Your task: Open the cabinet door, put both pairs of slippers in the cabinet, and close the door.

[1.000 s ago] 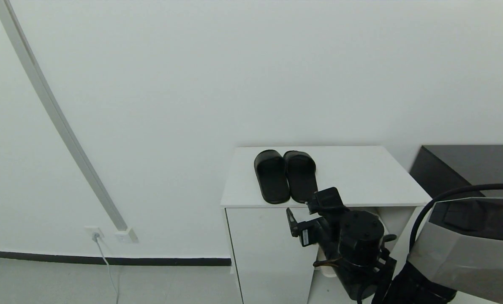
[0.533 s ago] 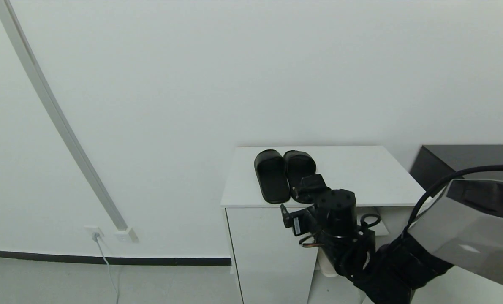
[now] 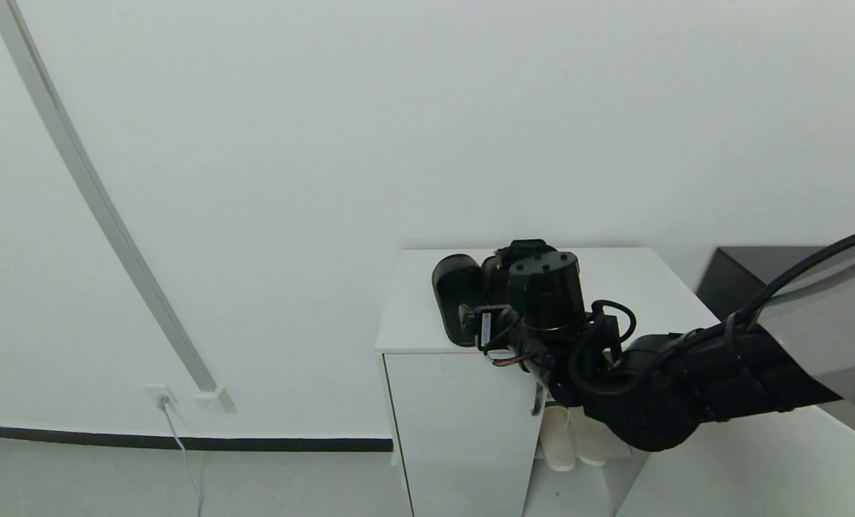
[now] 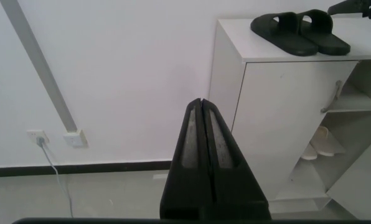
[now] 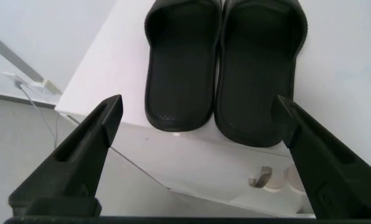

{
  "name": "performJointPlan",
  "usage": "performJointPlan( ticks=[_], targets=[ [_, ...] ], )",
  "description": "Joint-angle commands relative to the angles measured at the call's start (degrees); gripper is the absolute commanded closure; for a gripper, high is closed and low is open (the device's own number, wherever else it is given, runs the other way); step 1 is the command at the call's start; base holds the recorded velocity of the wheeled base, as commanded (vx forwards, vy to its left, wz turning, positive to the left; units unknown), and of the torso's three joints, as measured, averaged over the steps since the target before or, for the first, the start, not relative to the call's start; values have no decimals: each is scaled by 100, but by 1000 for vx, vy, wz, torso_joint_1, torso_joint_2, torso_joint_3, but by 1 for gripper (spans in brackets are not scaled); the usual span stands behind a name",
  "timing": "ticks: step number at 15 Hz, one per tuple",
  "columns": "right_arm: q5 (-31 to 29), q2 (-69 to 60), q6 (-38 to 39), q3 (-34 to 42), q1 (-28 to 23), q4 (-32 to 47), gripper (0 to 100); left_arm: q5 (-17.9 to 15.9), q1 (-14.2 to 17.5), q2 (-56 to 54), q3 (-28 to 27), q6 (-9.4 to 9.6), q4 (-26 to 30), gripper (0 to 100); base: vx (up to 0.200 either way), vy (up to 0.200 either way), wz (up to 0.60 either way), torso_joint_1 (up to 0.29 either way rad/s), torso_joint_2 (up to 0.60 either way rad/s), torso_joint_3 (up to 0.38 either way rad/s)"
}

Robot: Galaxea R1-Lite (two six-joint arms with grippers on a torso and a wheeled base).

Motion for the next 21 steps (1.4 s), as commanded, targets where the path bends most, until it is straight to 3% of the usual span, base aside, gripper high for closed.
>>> performJointPlan(
  ticks=[1, 5, 10, 15, 21],
  targets=[
    [-3, -53, 1, 12, 8, -3, 0, 1, -1, 7, 0, -11, 0, 100, 0, 0, 0, 0, 0, 0],
    [-3, -26, -8, 109, 43, -12, 0, 9, -1, 7, 0, -38, 0, 100, 0, 0, 0, 0, 0, 0],
    [-3, 149, 1, 311, 96, -135, 0, 9, -1, 7, -9, -38, 0, 100, 200, 0, 0, 0, -2, 1],
    [-3, 730, -52, 496, 131, -873, 0, 9, 7, 7, 0, -46, 0, 100, 200, 0, 0, 7, 2, 0],
    [15, 1380, -544, 232, -203, -1778, 0, 9, -1, 7, -9, -46, 0, 100, 0, 0, 0, 0, 0, 0]
  ],
)
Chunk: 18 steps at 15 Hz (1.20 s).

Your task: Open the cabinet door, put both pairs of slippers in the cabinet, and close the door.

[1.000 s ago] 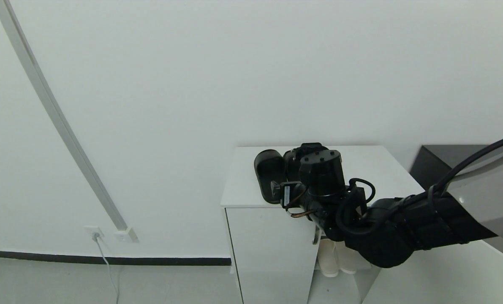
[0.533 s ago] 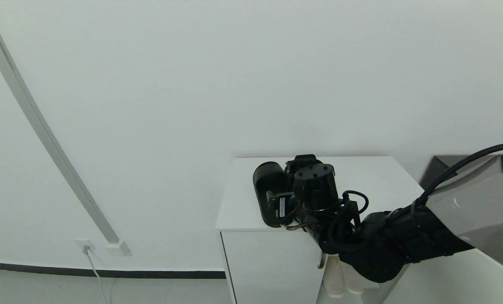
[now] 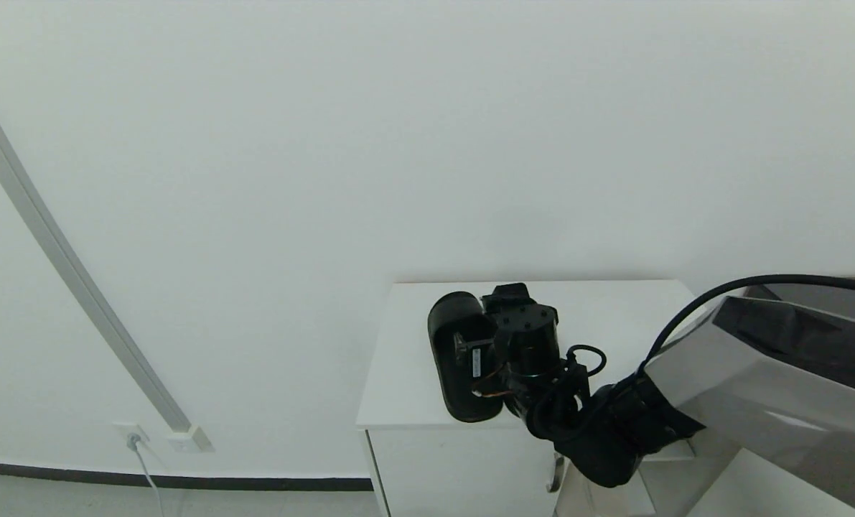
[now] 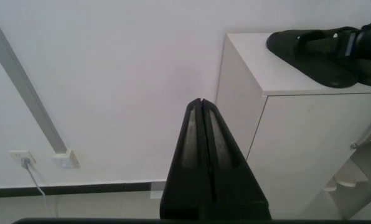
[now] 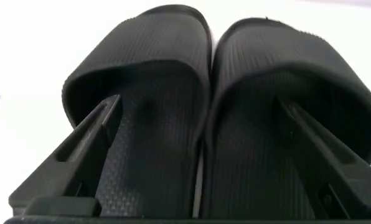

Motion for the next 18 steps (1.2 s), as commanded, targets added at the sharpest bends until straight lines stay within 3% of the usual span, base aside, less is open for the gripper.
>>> performJointPlan(
  ticks=[1, 9, 10, 18],
  targets=[
    [6, 242, -50, -199, -76, 5, 0, 1, 7, 7, -6, -1, 0, 100, 0, 0, 0, 0, 0, 0],
    [6, 752, -305, -1201, -278, 400, 0, 10, 7, 7, 2, -10, -9, 100, 0, 0, 0, 0, 0, 0],
    [6, 787, -305, -1236, -287, 400, 100, 10, -1, 7, 2, -10, 0, 100, 0, 0, 0, 0, 0, 0],
    [-29, 620, -305, -1253, -296, 426, 100, 10, -1, 7, 2, -10, 0, 100, 0, 0, 0, 0, 0, 0]
  ],
)
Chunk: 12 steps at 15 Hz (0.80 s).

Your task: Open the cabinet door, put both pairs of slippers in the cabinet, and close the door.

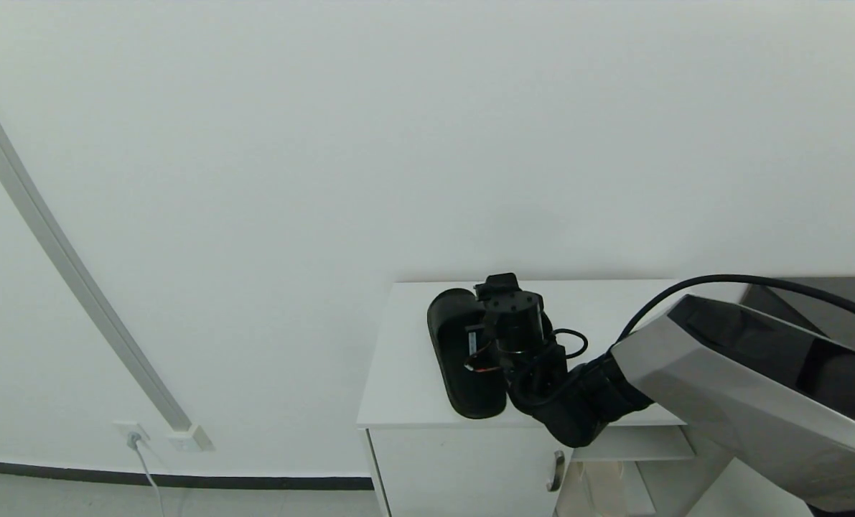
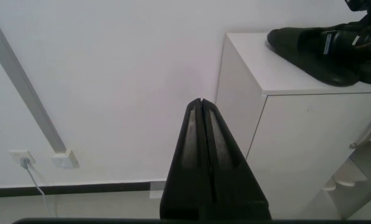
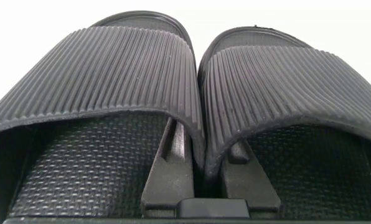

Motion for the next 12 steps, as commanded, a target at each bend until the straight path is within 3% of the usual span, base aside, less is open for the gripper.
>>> performJointPlan(
  ticks=[1, 6, 12],
  targets=[
    [-6, -190, -1, 52, 19, -7, 100, 1, -1, 7, -1, 7, 0, 100, 0, 0, 0, 0, 0, 0],
    [153, -1421, -229, 1115, 125, -148, 100, 1, -1, 7, -1, 7, 0, 100, 0, 0, 0, 0, 0, 0],
    [1524, -3547, -238, 3550, 177, -227, 100, -8, -1, 7, 7, 25, 0, 100, 0, 0, 0, 0, 0, 0]
  ],
)
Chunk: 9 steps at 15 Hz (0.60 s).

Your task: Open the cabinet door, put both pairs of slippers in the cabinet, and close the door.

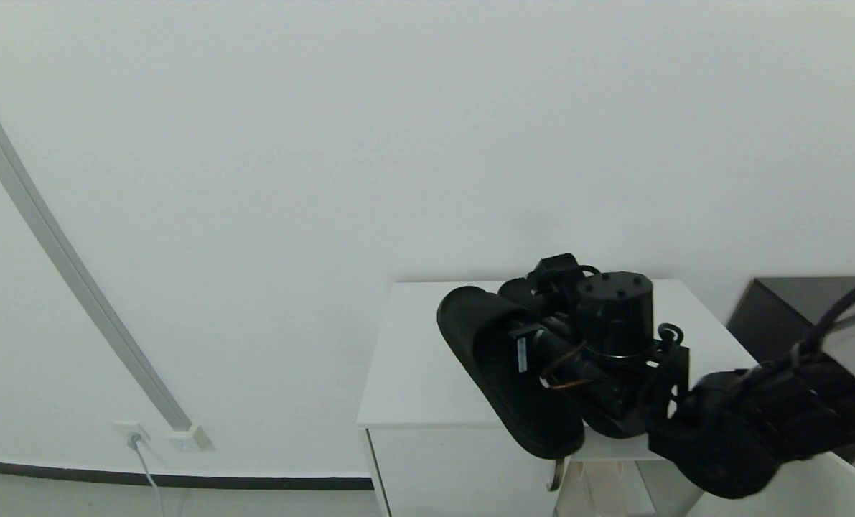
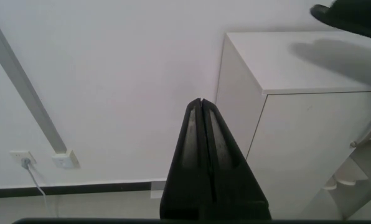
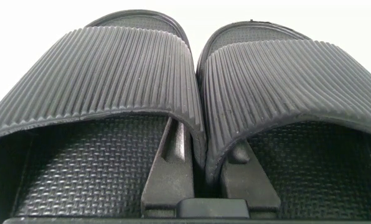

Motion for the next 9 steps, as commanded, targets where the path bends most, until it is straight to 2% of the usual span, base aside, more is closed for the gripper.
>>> performJointPlan(
  ticks=[1, 2, 3, 9],
  targets=[
    [546, -1132, -3, 961, 29, 0, 100, -2, 7, 7, 2, -6, 0, 100, 0, 0, 0, 0, 0, 0],
    [907, -1449, 6, 1338, 82, 9, 100, -2, -1, 7, 2, -6, 0, 100, 0, 0, 0, 0, 0, 0],
    [1021, -1546, 32, 1488, 126, 26, 100, -2, -1, 7, 2, -14, 0, 100, 0, 0, 0, 0, 0, 0],
    [986, -1405, 6, 1602, 407, 35, 100, -2, -1, 7, 2, -6, 0, 100, 0, 0, 0, 0, 0, 0]
  ],
)
